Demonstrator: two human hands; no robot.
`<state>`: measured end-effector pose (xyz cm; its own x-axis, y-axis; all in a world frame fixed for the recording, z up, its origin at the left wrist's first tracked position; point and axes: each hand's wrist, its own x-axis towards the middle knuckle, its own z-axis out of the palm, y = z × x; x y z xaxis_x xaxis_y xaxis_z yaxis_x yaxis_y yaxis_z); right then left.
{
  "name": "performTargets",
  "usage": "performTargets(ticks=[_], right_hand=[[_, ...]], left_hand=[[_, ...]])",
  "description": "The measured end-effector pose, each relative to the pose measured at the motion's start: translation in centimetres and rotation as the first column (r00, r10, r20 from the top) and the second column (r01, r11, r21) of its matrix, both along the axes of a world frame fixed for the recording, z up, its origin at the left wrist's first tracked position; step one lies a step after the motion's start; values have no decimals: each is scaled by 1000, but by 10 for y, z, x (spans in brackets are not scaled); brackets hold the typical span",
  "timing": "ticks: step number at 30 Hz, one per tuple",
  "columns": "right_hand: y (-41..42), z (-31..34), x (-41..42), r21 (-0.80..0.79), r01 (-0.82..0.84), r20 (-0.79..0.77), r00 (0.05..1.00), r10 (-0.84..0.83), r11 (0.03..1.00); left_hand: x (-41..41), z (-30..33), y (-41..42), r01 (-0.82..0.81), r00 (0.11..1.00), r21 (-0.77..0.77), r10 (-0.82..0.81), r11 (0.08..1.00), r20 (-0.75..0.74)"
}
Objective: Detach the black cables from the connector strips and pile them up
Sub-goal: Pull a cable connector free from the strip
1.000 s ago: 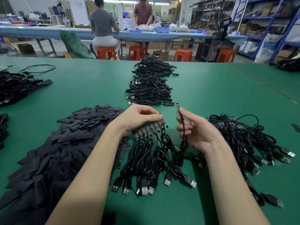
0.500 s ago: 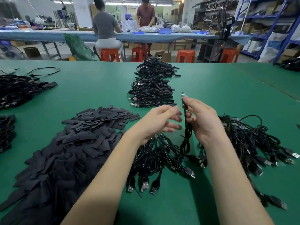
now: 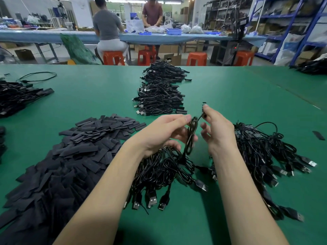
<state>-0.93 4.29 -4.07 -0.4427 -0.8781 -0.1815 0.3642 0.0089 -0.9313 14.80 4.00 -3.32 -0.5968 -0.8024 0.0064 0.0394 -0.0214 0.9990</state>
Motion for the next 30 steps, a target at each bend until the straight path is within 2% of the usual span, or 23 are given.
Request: performTargets(ticks=[3, 5, 8, 10, 11, 14, 16, 20, 24, 27, 30], right_hand=[[-3, -2, -3, 18, -16, 93, 996, 14, 1000], [-5, -5, -3, 37, -66, 87, 994, 63, 997], [-7, -12, 2, 117, -210, -10, 977, 212, 971], [-6, -17, 8, 141, -290, -46, 953, 299, 947], [-5, -18, 11, 138, -311, -39, 947, 319, 940], [-4, -18, 19, 100, -285, -2, 958, 286, 953], [-4, -16, 23, 59, -223, 30, 975, 221, 973], [-1, -13, 33, 10, -137, 54, 989, 136, 991], [0, -14, 37, -14, -110, -41, 993, 109, 994], [1, -12, 39, 3, -169, -52, 984, 169, 986], [-1, -4, 33, 63, -181, -84, 979, 186, 981]], left_hand=[[1, 1, -5, -19, 999, -3, 19, 1000, -39], [4, 0, -5, 14, 999, 19, -15, 1000, 47], [13, -5, -6, 48, 960, 37, -57, 998, 276], [13, -10, -8, -14, 926, 11, 9, 1000, 379], [9, -13, -10, -85, 925, -5, 81, 996, 372], [-6, -25, -13, -334, 929, 41, 322, 942, 181], [-13, -31, -12, -383, 924, 92, 379, 919, 58], [-18, -36, -10, -359, 918, 174, 381, 917, -112], [-17, -35, -11, -270, 880, 303, 362, 914, -308], [-15, -37, -11, -250, 874, 312, 352, 916, -334], [-15, -39, -11, -304, 873, 322, 397, 897, -283]])
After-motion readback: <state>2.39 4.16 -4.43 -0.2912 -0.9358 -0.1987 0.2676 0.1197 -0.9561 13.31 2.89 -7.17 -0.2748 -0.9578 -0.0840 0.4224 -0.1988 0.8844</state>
